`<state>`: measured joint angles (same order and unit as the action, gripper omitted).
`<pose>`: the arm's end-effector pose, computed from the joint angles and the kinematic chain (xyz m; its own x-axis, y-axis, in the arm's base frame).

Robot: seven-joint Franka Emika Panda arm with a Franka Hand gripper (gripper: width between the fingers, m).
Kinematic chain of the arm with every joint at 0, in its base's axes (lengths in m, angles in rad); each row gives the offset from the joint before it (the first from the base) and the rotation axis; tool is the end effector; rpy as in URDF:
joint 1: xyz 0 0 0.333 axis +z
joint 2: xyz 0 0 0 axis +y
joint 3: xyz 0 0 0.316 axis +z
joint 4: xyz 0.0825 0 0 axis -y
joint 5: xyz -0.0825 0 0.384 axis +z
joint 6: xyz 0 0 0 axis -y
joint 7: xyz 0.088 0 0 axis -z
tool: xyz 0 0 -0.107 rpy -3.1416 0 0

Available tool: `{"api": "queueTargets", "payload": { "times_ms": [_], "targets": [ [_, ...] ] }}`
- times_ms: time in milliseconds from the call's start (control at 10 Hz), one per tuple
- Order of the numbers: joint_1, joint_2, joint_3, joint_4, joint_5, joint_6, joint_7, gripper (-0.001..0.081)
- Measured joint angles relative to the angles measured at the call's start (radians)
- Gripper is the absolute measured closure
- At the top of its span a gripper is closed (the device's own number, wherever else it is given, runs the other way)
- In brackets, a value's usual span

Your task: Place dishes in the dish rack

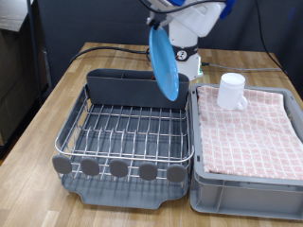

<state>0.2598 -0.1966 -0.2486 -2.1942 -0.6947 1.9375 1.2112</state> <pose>0.4924 -0.0427 0.4723 0.6005 -0.6520 0.4630 -0.7989 -0.5135 0.3131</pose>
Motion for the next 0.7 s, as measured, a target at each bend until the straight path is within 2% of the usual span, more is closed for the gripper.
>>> {"api": "queueTargets", "payload": {
  "times_ms": [300, 700],
  "targets": [
    [-0.006, -0.005, -0.007, -0.002, -0.027, 0.014, -0.024, 0.0787],
    [-0.04, -0.004, -0.07, -0.028, -0.201, 0.128, -0.056, 0.0787]
  ]
}}
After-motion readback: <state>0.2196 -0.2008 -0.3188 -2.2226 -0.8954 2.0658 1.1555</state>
